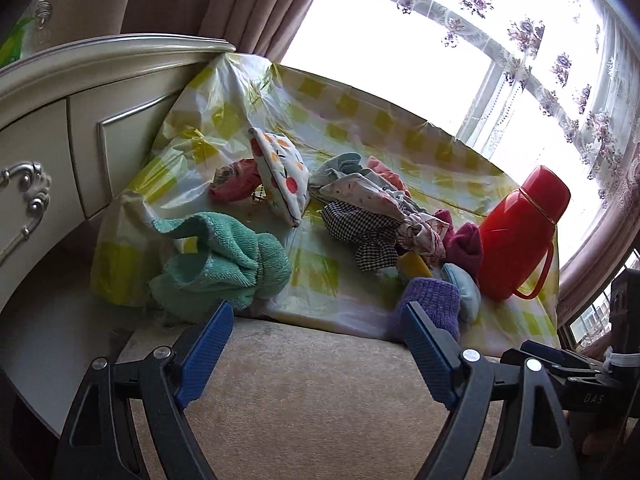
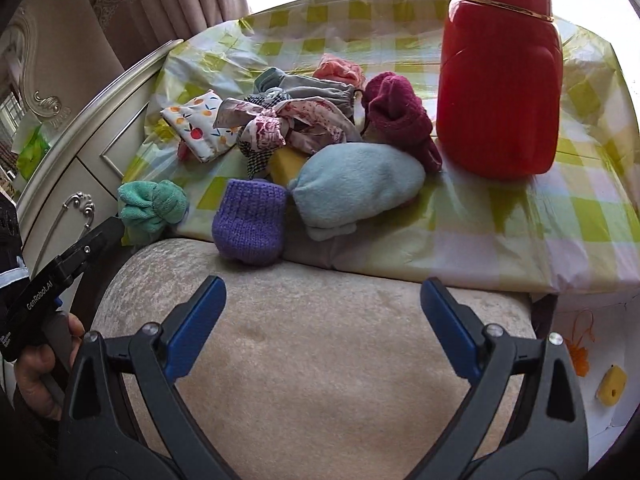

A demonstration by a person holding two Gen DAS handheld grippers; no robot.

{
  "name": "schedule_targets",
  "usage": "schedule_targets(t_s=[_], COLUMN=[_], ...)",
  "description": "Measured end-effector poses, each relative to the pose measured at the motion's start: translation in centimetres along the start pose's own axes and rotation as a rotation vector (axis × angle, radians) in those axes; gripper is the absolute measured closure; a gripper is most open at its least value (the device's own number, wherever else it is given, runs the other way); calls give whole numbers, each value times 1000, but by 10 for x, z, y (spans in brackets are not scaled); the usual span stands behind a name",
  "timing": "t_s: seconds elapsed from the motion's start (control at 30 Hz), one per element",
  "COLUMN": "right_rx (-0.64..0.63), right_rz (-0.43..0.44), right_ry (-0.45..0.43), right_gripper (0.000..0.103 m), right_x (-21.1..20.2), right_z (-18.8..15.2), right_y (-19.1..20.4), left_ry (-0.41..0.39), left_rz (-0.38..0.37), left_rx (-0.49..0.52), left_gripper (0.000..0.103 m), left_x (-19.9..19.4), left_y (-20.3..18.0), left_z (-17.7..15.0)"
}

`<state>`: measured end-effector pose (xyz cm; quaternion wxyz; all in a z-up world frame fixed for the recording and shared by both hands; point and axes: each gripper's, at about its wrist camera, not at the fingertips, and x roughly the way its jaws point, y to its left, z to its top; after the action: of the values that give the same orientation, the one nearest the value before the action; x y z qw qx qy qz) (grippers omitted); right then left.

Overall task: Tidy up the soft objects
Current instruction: 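Grasp the teal towel with the left tool while the right tool grasps the purple knit sock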

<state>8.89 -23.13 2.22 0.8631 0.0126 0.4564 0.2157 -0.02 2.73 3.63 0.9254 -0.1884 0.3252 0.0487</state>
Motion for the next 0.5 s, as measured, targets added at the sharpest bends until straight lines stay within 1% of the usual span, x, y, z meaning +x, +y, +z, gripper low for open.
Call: schedule_targets(t_s=[0.17,0.3,0.43,0.5], right_rx=[-16,1,28,39], right_rz=[36,59,77,85], right_ry=[18,19,28,40], right_gripper=[5,5,5,5], right_x=[19,29,40,47], right_z=[8,13,18,20], right_y=[20,27,29,31], left_ry=[-23,-34,-47,-40], left_rz=[42,67,64,75], left_rx=[-43,-50,-9,8], left_gripper=[17,17,17,18], left_x=[5,12,15,19], left_y=[17,19,10,6], left_z=[11,20,25,28])
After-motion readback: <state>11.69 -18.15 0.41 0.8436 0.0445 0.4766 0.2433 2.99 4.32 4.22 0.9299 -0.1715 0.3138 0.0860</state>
